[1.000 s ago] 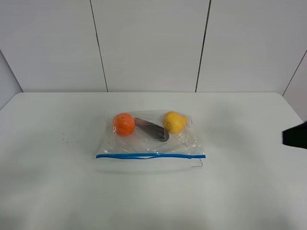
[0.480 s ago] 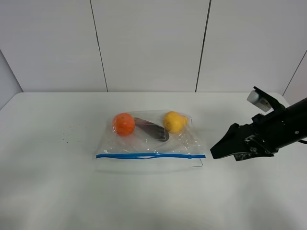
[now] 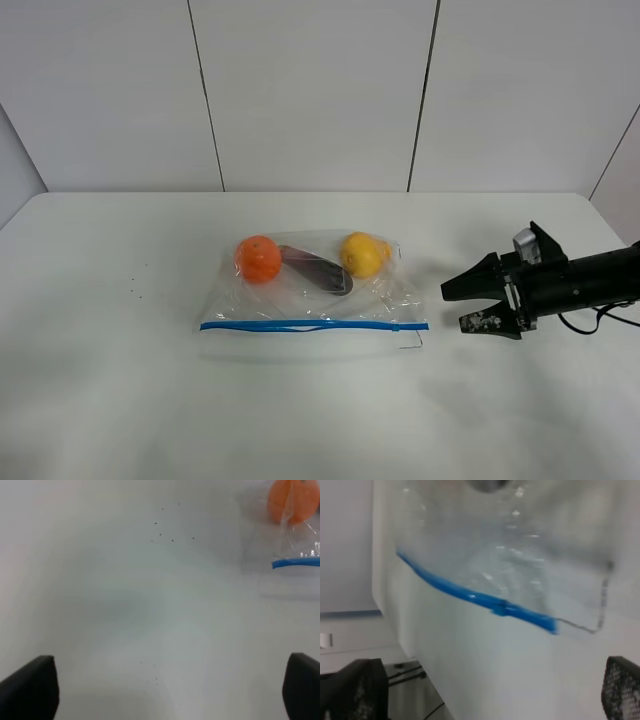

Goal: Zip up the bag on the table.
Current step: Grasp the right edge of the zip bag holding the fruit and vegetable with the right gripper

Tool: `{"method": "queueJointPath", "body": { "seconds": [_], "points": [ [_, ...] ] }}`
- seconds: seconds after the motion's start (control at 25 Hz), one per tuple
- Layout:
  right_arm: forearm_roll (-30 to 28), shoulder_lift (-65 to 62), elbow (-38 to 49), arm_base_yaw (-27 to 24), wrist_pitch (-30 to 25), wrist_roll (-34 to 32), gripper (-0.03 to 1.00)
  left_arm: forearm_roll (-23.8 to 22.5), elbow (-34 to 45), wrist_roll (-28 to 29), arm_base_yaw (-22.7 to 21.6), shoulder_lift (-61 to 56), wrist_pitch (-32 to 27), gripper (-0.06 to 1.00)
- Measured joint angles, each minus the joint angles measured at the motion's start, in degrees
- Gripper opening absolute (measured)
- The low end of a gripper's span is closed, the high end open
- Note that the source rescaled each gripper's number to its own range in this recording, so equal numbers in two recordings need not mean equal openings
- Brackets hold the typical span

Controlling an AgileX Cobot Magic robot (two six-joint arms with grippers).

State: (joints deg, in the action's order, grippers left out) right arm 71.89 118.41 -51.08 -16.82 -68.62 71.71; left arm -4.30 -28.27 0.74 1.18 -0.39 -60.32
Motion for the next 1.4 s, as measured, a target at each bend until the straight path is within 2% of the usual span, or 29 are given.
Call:
{"method": "queueJointPath", "body": {
  "seconds": [0.12,0.52,0.88,1.4],
  "points": [
    [0.8,3.5,-1.0,0.0,0.0,0.1,1.0,0.0,0.0,0.0,0.0,0.0,0.0,1.0],
    [3.9,3.7,-1.3,0.4,0.6,1.5,1.0,0.0,0.0,0.0,0.0,0.0,0.0,1.0],
    [5.0,3.7,-1.3,6.2,5.3,1.6,1.0,0.0,0.0,0.0,0.0,0.0,0.0,1.0],
    [10.5,3.7,-1.3,6.3,5.9,1.6,1.0,0.0,0.0,0.0,0.0,0.0,0.0,1.0]
  ]
}}
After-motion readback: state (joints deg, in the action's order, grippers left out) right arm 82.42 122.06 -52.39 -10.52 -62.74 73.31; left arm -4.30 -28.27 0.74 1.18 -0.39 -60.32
